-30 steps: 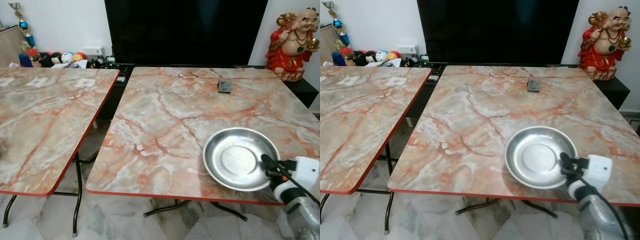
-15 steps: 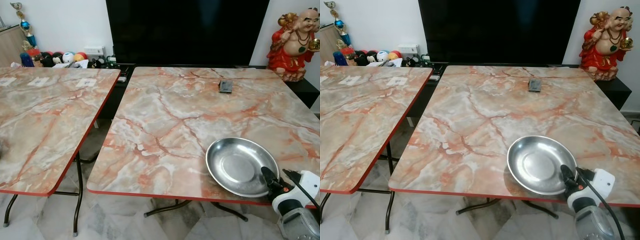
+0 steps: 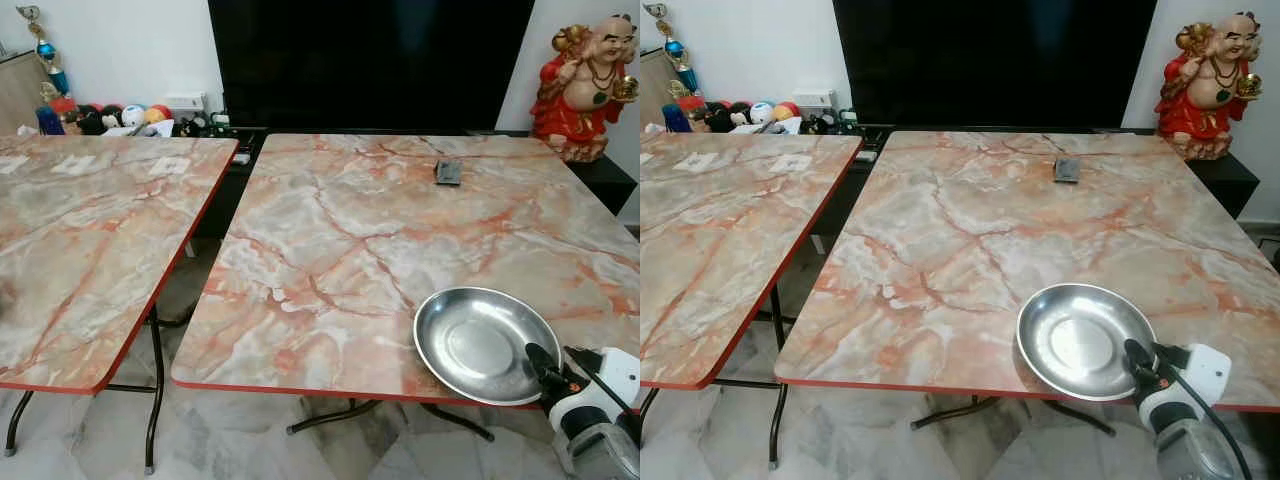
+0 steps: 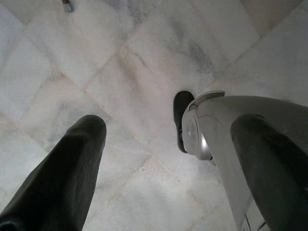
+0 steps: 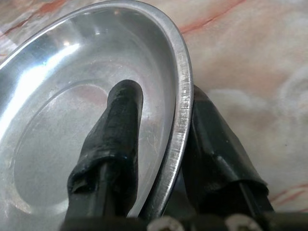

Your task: Setting the table

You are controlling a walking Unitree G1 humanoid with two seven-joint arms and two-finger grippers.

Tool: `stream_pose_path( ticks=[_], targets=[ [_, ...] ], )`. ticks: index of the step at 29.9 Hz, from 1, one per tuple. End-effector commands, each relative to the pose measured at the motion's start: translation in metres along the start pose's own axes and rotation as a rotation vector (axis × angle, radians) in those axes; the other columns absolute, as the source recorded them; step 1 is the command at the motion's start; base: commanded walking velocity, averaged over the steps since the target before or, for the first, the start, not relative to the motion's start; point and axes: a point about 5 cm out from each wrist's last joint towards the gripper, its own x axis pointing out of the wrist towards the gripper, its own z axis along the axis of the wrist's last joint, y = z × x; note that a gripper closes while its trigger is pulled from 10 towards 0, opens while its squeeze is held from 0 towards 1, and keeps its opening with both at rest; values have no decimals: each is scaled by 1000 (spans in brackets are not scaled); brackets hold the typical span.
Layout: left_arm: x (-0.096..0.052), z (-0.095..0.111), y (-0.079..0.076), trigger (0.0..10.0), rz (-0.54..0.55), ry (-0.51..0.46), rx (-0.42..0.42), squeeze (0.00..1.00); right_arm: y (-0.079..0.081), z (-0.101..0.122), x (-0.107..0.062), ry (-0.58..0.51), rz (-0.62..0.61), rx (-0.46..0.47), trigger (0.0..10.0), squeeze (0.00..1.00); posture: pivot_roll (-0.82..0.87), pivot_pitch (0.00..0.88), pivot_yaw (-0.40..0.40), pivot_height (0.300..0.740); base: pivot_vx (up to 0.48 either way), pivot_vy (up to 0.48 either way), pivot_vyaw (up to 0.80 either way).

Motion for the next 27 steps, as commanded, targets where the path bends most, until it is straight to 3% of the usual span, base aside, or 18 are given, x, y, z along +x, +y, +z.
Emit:
stream_pose_path(
  ticks=[1, 2, 4, 15, 16, 27],
  targets=[
    [-2, -11, -2, 10000, -22, 48, 33, 0, 3, 2, 3, -15, 5, -11, 10000, 35, -36, 0, 11, 740, 0, 0, 0],
    [-2, -11, -2, 10000, -22, 48, 34, 0, 3, 3, 3, -19, 0, -5, 10000, 157, -36, 0, 11, 740, 0, 0, 0],
    [-2, -11, -2, 10000, -23, 48, 35, 0, 5, 2, 4, -21, -4, -2, 10000, 282, -39, 0, 11, 740, 0, 0, 0],
    [-3, -12, -2, 10000, -28, 51, 41, 0, 2, -2, 6, -20, -56, -16, 10000, 298, -41, 0, 10, 740, 0, 0, 0],
    [-3, -12, -3, 10000, -29, 52, 42, 0, 2, -1, 7, -19, -65, -25, 10000, 561, -39, 0, 9, 740, 0, 0, 0],
    [-2, -12, -3, 10000, -26, 49, 36, 0, 6, -2, 11, -21, -63, -18, 10000, 584, -37, 0, 3, 740, 0, 0, 0]
  ],
)
